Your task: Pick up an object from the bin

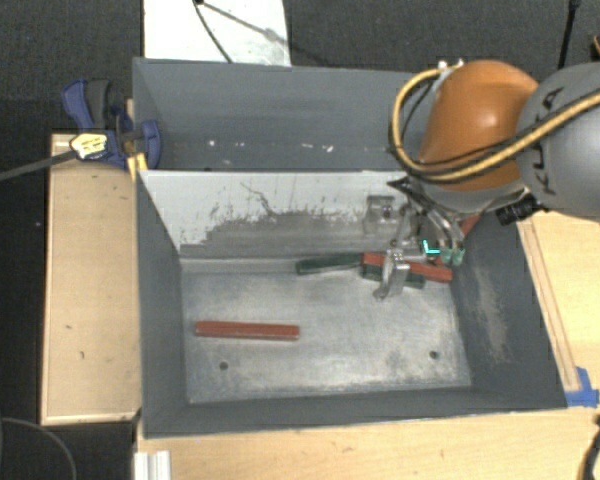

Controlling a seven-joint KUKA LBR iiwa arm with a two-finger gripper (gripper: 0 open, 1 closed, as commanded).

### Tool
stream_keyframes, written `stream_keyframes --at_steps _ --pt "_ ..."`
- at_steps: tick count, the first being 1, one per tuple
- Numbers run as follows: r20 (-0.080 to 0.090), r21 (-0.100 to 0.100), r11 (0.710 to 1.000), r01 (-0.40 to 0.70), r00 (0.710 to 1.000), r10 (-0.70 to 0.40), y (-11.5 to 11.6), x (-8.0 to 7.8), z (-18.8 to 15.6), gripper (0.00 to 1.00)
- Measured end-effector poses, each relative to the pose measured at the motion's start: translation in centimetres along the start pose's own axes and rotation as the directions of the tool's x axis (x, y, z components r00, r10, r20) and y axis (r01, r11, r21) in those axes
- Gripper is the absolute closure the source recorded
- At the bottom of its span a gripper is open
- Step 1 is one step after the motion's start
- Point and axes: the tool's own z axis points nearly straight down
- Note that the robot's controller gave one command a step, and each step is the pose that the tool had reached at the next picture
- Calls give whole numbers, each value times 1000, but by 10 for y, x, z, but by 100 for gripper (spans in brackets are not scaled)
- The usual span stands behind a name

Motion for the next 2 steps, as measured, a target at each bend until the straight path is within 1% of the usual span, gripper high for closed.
stream_keyframes --at_steps 1,2 --pt "-1 -3 991 135 991 -135 95 51 49 0" --pt "-1 -1 972 233 972 -233 135 50 115 0"
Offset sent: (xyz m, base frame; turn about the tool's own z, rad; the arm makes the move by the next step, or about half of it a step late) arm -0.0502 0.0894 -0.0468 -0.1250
